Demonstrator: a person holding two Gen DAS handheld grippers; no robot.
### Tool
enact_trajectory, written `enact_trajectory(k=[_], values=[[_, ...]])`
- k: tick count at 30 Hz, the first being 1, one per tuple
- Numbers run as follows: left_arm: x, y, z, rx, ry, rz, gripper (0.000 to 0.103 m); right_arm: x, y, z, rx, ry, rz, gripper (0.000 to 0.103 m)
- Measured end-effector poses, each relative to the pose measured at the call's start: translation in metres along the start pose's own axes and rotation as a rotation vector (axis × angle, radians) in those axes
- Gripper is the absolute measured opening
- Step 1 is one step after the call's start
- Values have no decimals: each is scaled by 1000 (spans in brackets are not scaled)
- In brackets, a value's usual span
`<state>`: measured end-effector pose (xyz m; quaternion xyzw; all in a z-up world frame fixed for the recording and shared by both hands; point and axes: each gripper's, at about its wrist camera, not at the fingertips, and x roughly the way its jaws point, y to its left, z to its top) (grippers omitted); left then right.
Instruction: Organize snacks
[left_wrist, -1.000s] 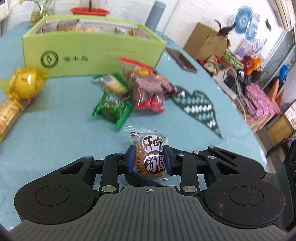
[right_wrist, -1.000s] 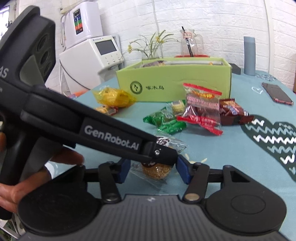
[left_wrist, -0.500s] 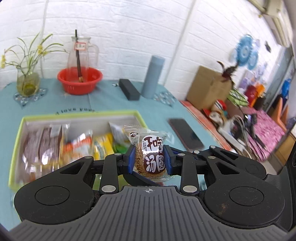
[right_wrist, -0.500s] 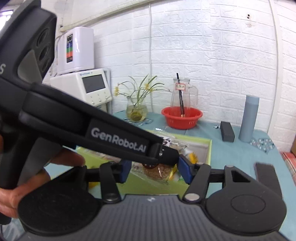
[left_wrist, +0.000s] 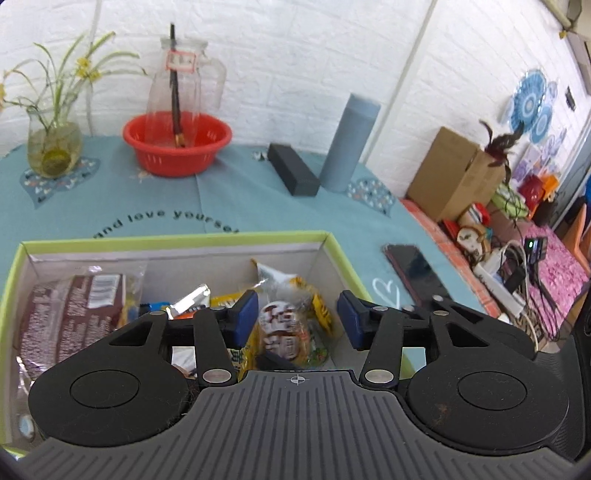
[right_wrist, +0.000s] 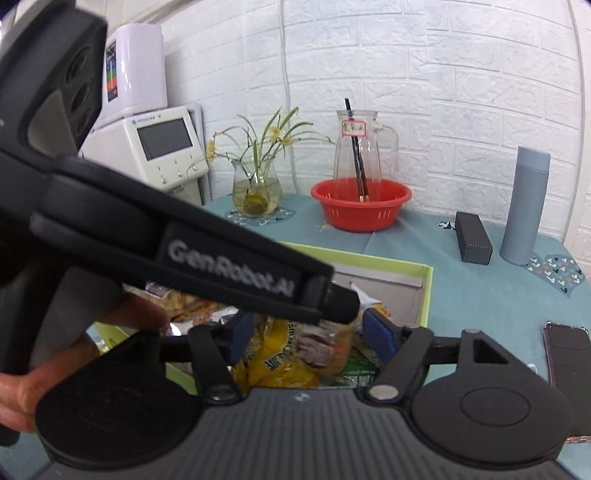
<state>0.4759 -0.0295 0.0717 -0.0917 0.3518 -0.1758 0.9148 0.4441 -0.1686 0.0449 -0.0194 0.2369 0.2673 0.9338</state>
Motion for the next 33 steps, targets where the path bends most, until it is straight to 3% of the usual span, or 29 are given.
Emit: enact_trajectory(k=[3,6,11,18,26,29,31,33], values=[[-34,-8,-1,1,-56,-36,29,-35,5,1,-9,-62,-19,80],[-68,-15,-15,18,-96,-57,32,-74,15,-14,-10,-107,-40,92],[-92,-23,-63,18,-58,-73,34,-115,32,-63,60,-80,-42,93],[-67,-21,-120,-40,101,-63,30,-112,49,-115,160,44,-15,93],[-46,-14,-120,-47,132,-58,27,-83,42,-105,157,79,-25,93],[-35,-10,-121,-62,160,-74,17,-74,43,-103,129,90,-43,93],[-30,-8,-122,-66,168,-86,15,-71,45,-104,113,98,-51,90],[-32,-6,-123,-76,165,-98,12,-70,47,-104,87,103,-75,80]])
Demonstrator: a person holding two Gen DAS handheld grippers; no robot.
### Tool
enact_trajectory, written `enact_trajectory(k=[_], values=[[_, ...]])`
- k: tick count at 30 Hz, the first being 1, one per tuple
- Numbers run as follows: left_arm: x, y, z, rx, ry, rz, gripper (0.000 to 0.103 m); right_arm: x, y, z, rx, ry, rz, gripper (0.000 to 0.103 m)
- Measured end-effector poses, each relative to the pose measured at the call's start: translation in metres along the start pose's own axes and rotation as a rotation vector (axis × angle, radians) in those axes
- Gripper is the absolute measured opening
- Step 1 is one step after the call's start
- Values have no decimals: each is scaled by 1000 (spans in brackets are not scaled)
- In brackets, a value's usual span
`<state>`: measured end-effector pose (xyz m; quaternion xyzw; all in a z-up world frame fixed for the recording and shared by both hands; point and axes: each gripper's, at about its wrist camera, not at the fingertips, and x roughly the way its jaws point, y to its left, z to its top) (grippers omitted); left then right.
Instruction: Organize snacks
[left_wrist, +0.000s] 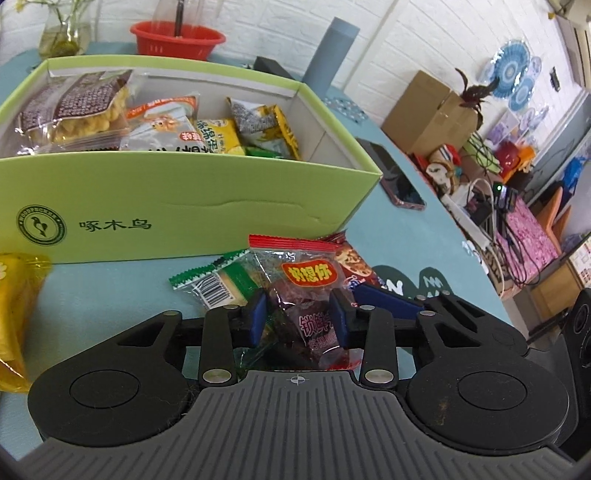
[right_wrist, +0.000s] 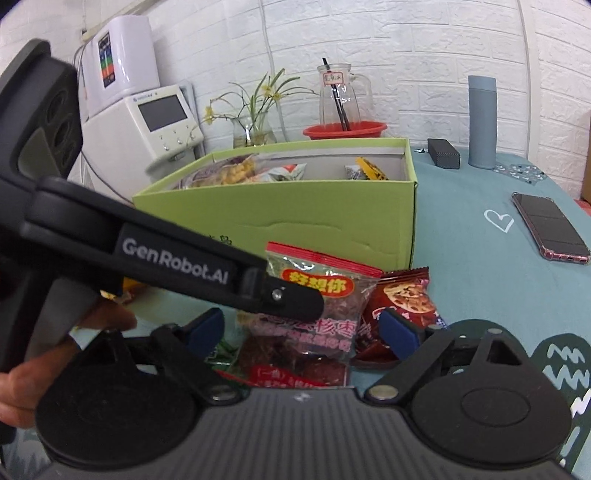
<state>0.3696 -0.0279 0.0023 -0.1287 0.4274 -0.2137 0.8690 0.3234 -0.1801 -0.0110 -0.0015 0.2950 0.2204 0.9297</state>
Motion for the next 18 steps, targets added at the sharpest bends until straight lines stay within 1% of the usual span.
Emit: enact_trajectory(k=[2,3,4,6,9,14,18], values=[[-3,2,-2,-9,6,-9,10,-2,0,-1,7,7,29,72],[-5,2,-4,-10,10,-3,9,-5,3,-2,11,13,35,69],[-8,1,-7,-12,10,-3,8,-8,6,-4,3,12,37,69],[-17,-1,-17,-22,12,-12,7,-17,14,-10,-7,10,31,70],[-35,-9,-35,-25,12,-26,6,-38,23,-22,12,0,31,70],[-56,-25,-71,-14,23,-42,5,-76,40,-46,47,3,26,75],[-73,-32,-95,0,13,-38,7,-97,55,-63,59,-7,33,80]])
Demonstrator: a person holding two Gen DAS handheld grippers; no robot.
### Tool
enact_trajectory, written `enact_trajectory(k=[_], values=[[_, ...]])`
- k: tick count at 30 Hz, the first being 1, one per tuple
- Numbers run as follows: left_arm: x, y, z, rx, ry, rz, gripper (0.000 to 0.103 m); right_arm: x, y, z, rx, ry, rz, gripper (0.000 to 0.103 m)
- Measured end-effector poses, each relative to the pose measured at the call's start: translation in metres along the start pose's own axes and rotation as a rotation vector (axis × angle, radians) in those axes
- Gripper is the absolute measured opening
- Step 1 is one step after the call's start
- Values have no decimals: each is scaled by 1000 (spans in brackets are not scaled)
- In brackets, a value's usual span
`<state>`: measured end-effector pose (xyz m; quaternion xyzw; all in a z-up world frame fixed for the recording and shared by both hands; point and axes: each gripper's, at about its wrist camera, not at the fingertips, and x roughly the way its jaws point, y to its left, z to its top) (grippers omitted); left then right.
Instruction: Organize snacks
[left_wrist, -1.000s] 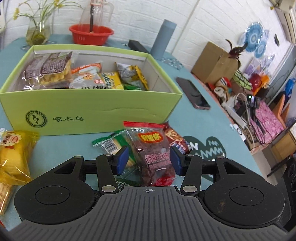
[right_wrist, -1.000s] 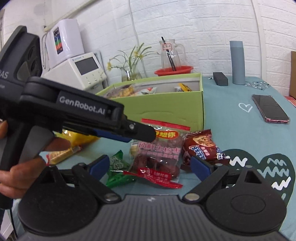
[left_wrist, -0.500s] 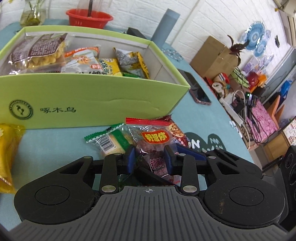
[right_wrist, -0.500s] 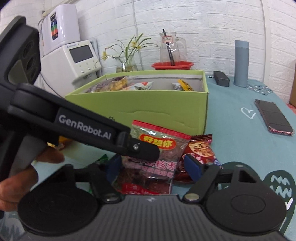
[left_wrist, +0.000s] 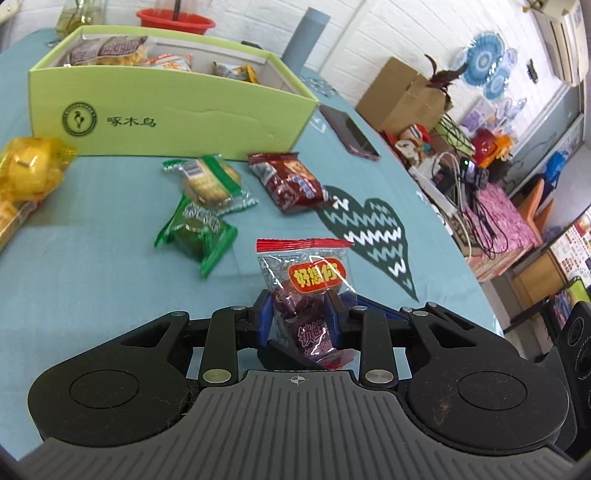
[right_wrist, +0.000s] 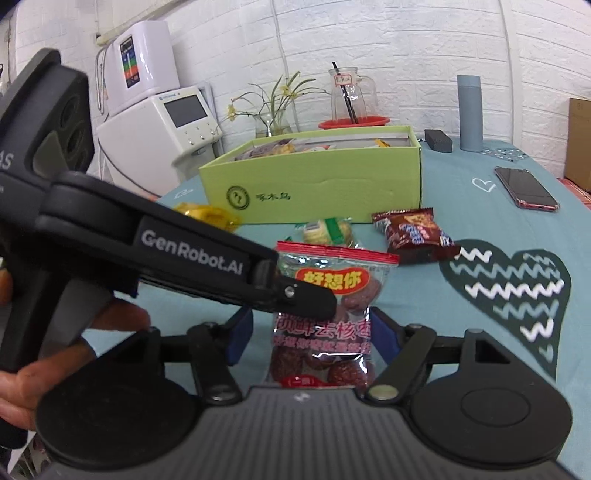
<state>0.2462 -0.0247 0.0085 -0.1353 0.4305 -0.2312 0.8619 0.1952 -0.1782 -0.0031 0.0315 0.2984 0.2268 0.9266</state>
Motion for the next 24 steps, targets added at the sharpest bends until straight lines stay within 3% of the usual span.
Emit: enact_trajectory(k=[5,7,9,16,24], values=[[-14,3,-10,4,-30,29,15,-8,5,-9,12,-8,10,79],[-21,4,-11,16,-55,45,30,-11,4,-11,25,-9,2,85],[-25,4,-12,23,-69,45,34,-12,4,-14,29,-9,1,86],[-13,6,-17,7,-40,57,34,-10,6,-14,20,-5,-3,93],[4,5,-15,-2,-9,63,35,6,5,-15,16,21,15,93]])
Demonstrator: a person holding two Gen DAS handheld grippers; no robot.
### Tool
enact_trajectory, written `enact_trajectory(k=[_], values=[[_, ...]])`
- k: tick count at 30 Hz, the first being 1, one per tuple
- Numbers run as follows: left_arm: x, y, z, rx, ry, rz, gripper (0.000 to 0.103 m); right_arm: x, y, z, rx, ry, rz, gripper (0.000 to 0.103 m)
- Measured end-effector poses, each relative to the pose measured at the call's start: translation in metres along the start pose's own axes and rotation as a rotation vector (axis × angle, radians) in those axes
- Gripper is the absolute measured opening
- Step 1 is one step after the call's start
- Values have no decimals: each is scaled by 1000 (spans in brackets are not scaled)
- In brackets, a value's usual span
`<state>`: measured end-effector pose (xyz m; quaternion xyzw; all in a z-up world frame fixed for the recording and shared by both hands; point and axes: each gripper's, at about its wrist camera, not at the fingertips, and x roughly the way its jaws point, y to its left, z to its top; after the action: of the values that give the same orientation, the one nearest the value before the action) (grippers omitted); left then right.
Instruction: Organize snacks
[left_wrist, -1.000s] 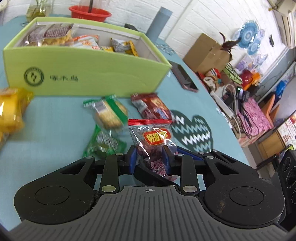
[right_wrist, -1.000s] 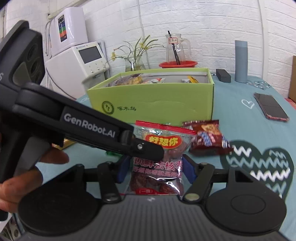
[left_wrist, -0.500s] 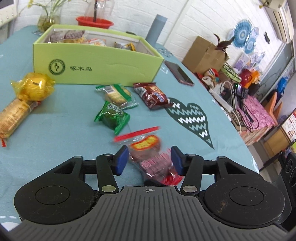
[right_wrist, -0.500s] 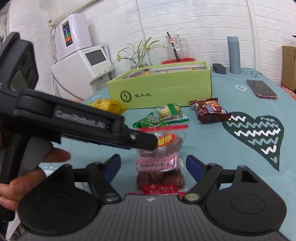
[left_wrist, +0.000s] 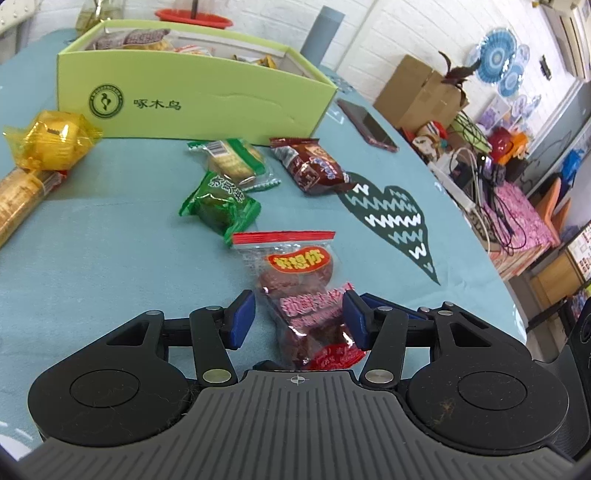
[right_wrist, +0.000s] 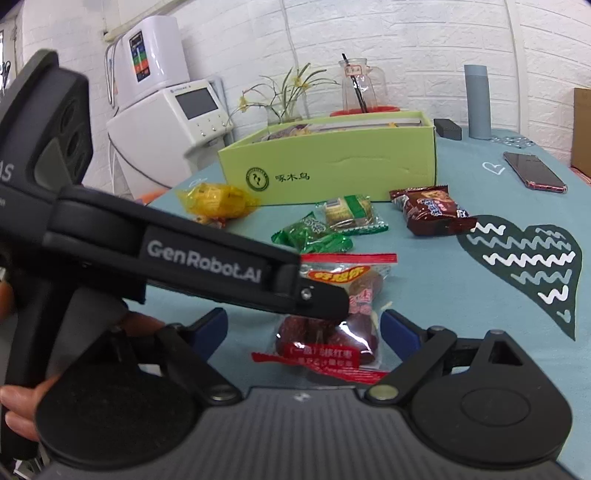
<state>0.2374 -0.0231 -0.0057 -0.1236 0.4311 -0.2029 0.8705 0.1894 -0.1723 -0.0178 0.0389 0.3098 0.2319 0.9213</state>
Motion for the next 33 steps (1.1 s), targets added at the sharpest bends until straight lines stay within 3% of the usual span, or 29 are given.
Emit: enact_trajectory(k=[13,15,17,19,22,26,33], values=[[6,0,1,-1,13,-15,36,7,-4,-4,-1,13,-11,92],[8,1,1,-4,17,-24,35,9,-5,-4,-9,19,-7,80],[11,4,1,-11,18,-49,33,10,-4,-5,-24,10,-5,76],[12,7,4,-35,24,-72,20,8,-4,-3,-16,3,-9,68],[5,0,15,-18,-2,-70,17,1,-4,8,-23,-33,-17,65],[-6,-11,53,9,-73,-83,17,-1,-12,45,-63,-106,-23,65],[-5,-18,171,84,-244,-42,17,41,-34,157,-141,-228,-1,65]])
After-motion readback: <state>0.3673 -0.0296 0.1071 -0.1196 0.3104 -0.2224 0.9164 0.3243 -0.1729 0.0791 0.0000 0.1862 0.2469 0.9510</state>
